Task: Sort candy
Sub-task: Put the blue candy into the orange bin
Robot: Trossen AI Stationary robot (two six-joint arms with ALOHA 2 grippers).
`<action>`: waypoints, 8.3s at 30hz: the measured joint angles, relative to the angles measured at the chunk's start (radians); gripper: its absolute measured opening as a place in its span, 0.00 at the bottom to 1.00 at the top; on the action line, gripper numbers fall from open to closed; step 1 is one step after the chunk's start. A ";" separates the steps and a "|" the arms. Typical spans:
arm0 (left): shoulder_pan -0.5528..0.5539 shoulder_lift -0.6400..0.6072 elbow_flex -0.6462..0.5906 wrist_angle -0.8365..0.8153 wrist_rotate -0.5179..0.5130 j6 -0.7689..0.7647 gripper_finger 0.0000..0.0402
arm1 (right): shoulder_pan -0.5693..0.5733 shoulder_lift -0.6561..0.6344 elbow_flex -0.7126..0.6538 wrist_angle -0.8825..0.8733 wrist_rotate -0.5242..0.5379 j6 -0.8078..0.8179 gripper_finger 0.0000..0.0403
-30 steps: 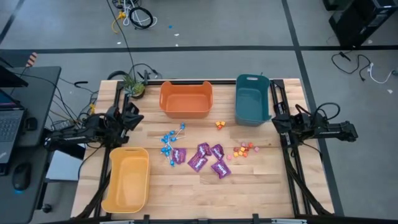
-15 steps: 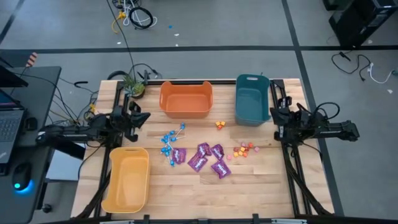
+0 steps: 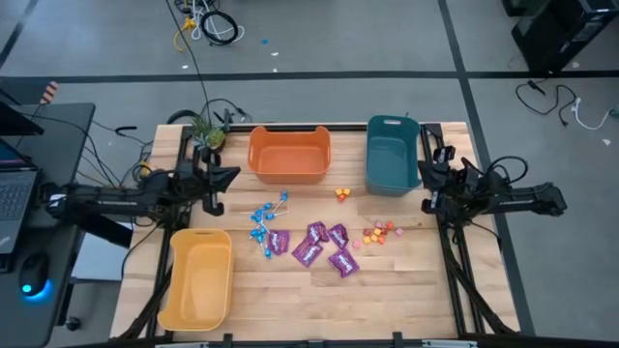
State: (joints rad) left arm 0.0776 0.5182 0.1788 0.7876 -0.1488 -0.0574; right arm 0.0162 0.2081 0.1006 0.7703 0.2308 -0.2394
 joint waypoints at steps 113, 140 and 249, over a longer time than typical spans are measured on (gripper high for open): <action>0.016 0.535 0.148 -1.011 0.042 -0.471 0.01 | -0.039 0.317 0.229 -0.276 0.068 0.083 0.00; 0.016 0.535 0.149 -1.070 0.056 -0.402 0.17 | -0.040 0.317 0.229 -0.278 0.068 0.083 0.00; 0.015 0.535 0.164 -1.054 0.056 -0.225 0.34 | -0.039 0.368 0.228 -0.275 0.067 0.061 0.00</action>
State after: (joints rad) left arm 0.0925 1.0531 0.3424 -0.2665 -0.0925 -0.2829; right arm -0.0231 0.5762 0.3290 0.4953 0.2977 -0.1787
